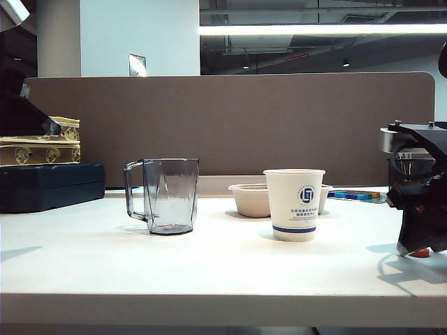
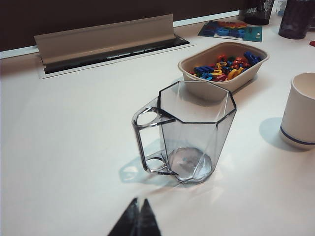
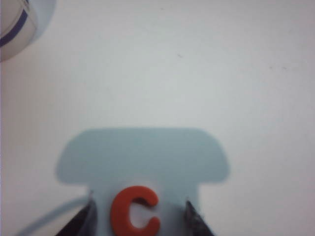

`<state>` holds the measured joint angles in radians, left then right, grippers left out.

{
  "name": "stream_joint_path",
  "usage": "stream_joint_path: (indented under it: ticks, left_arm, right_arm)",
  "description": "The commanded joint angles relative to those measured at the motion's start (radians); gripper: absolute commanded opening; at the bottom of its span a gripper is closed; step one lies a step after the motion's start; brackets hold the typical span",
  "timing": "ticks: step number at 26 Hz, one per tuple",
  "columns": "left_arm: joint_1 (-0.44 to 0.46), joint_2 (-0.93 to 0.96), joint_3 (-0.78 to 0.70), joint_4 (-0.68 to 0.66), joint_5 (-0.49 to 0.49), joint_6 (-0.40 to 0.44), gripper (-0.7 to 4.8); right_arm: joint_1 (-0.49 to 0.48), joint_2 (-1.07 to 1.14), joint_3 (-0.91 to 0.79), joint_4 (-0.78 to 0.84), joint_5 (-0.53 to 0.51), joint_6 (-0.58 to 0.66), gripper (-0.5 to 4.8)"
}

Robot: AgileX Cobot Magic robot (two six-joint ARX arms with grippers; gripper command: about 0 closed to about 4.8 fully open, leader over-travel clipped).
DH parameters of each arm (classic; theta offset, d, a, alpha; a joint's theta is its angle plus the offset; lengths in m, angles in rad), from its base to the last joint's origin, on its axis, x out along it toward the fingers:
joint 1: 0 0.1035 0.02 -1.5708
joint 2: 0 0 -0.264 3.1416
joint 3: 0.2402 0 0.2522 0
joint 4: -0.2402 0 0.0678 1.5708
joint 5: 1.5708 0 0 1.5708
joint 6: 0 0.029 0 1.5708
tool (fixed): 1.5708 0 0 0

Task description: Pick up the letter "c" and put it in the paper cup.

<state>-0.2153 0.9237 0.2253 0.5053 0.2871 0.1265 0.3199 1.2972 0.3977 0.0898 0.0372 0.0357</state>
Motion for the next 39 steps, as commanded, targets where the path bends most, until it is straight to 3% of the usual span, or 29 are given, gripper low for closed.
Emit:
stream_joint_path:
  ticks: [1,19,39]
  left_arm:
    - [0.0,0.0,0.005,0.012,0.001,0.005,0.03]
    - [0.0,0.0,0.005,0.012,0.001,0.005,0.03]
    - [0.0,0.0,0.005,0.012,0.001,0.005,0.03]
  right_arm:
    - [0.0,0.009,-0.009,-0.064,0.013,-0.002,1.93]
    - [0.0,0.009,-0.006,-0.036,0.013,-0.002,1.78]
    - [-0.001,0.009,0.148,-0.079,0.039,-0.014,1.78]
